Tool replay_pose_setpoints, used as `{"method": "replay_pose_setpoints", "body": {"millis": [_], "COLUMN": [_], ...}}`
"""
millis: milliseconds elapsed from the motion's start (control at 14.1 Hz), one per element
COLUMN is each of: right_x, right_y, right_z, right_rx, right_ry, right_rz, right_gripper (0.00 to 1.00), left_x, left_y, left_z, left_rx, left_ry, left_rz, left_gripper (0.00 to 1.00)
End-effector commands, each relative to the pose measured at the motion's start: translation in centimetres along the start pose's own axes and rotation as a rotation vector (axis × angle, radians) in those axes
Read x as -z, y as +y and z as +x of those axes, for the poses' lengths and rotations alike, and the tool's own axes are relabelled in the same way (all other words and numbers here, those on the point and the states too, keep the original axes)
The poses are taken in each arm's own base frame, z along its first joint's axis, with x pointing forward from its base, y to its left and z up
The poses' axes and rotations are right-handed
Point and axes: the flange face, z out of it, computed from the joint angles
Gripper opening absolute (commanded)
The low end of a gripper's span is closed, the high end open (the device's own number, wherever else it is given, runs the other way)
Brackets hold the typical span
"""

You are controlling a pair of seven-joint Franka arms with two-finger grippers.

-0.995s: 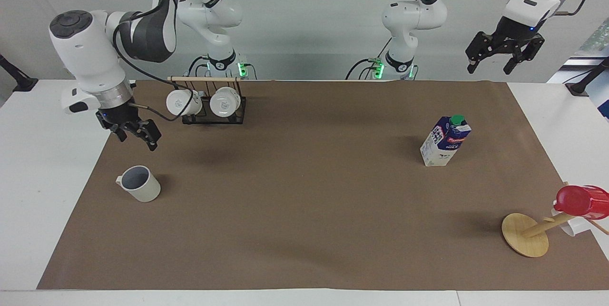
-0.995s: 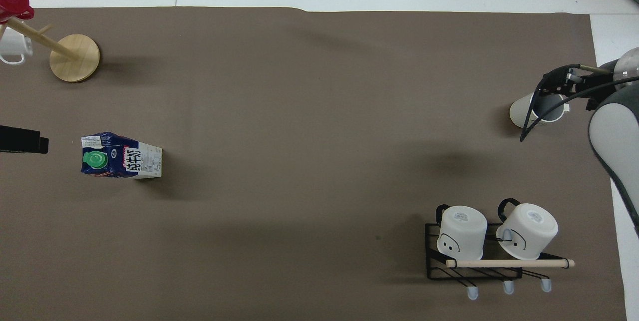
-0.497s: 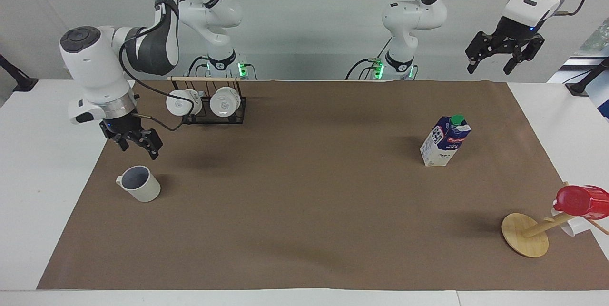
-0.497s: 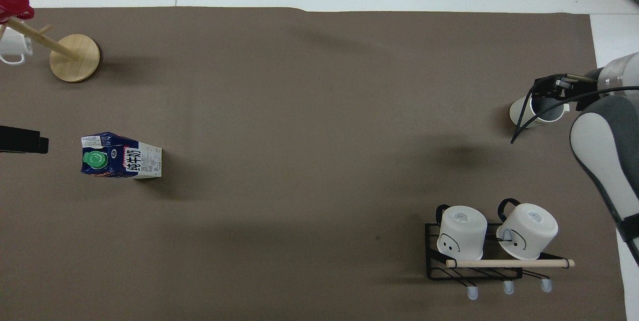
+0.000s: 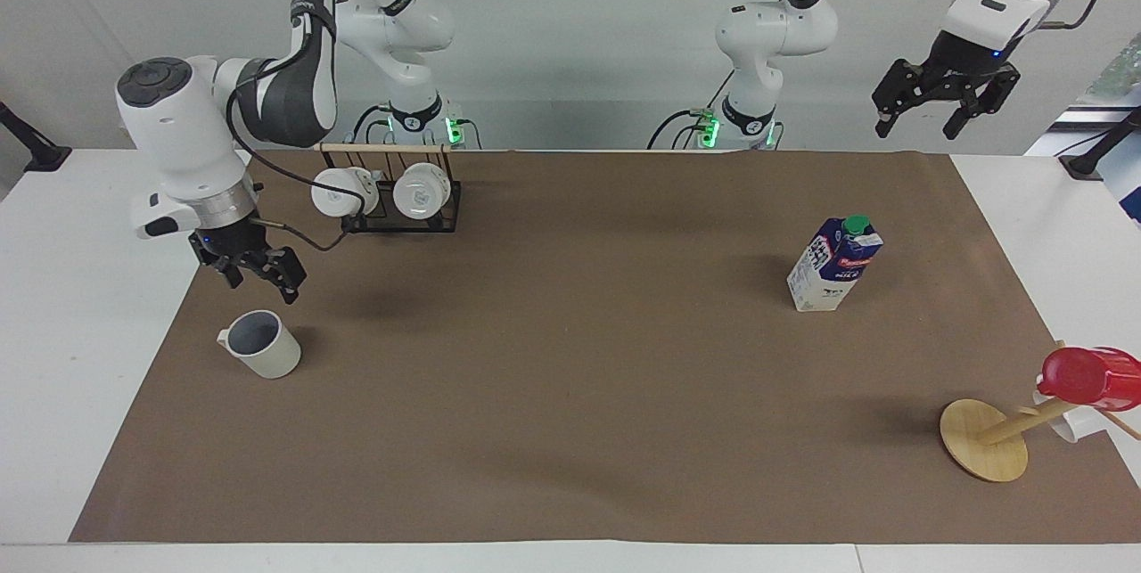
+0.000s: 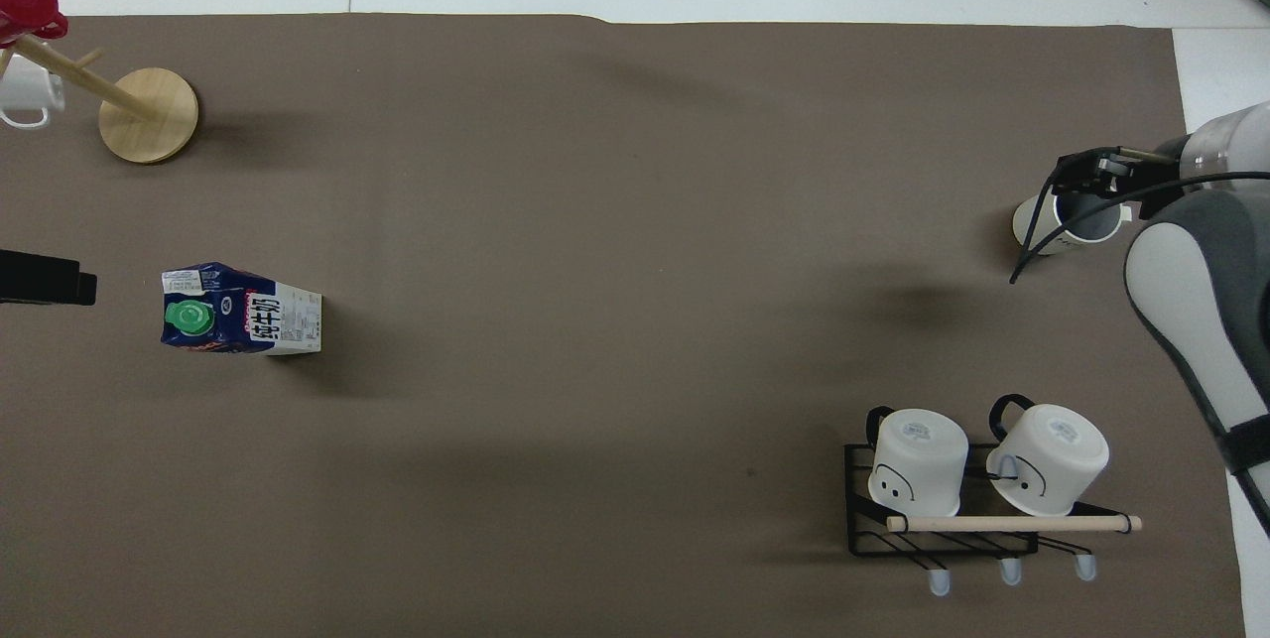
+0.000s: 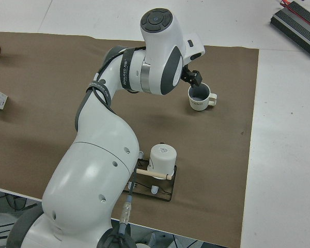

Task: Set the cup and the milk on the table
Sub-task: 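Lower the right gripper onto the white mug and grasp it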

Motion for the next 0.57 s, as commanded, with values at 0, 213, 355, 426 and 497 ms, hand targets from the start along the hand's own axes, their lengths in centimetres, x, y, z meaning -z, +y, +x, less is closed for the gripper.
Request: {"method": "replay_pose_setpoints", "body": {"millis": [0,213,355,426,497], "right_x": [-1.1,-3.2,-4.0,-4.6,-4.8], "right_y": [0.2,0.1,0.4,0.8,0.9], "right_z": [0.3,0.5,0.2,-0.2,-0.1], "right_rx": [0.016,0.019,0.021,0.02,0.032], "right_ry": [0.015,0.007,-0.005,-0.012,0.007], "right_rz": [0.015,0.012,0.01,0.008,0.01], "right_gripper": [1.0,1.0,1.0,1.0,1.0], "left_x": [0.5,0.5,0.5,0.5,0.5], "left_y": [0.0,0.0,0.1,0.0,0.0], "left_z": [-0.2,-0.2,-0.2,-0.2,-0.2], "left_rx": [0.008,0.008,0.007,0.008,0.008], "left_ry": [-0.004,-0.004,-0.005,-0.004,-0.004], "left_rz": [-0.004,-0.004,-0.004,-0.004,-0.004], "left_gripper": [1.0,1.0,1.0,1.0,1.0]}}
